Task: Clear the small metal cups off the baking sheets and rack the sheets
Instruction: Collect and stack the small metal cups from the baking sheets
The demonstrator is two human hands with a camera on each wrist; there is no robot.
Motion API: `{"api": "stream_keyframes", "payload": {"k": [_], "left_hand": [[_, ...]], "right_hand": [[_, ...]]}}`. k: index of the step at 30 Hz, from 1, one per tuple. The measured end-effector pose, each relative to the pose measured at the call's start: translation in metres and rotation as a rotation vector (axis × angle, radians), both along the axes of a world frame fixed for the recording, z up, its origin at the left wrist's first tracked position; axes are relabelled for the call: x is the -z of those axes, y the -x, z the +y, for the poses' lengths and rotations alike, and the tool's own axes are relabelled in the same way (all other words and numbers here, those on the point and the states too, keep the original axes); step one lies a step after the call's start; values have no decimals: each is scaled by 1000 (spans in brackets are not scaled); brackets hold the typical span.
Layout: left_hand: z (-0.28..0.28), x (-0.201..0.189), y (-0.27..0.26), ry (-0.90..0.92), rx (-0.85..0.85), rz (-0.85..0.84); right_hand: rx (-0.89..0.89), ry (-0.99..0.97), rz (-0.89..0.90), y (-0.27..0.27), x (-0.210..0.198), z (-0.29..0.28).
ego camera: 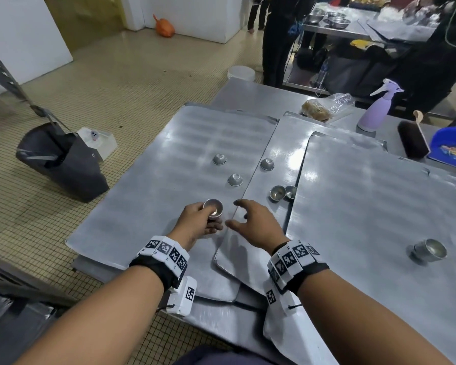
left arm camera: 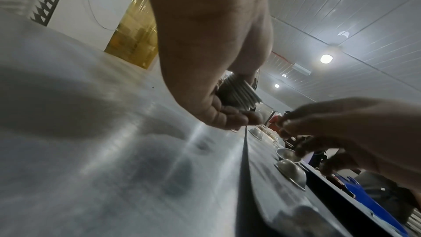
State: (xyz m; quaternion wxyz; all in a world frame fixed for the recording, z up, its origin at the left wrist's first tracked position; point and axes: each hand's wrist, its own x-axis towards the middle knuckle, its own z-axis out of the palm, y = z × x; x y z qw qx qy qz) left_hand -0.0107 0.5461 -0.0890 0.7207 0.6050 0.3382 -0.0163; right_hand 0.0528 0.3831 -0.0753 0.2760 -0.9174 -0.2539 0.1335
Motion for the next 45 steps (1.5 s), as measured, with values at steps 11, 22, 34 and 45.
{"api": "stream_keyframes", "payload": {"k": [11, 22, 34, 45], "left_hand": [[-4, 0, -11, -70, 77, -29], [-3, 7, -15, -133, 115, 9], [-4, 16, -17, -207, 119, -3], [-2, 20, -16, -200, 95, -2]], "right_hand": [[71, 311, 93, -32, 15, -28], [80, 226, 79, -33, 22, -23], [48, 68, 37, -32, 16, -25], [5, 154, 67, -34, 16, -29]]}}
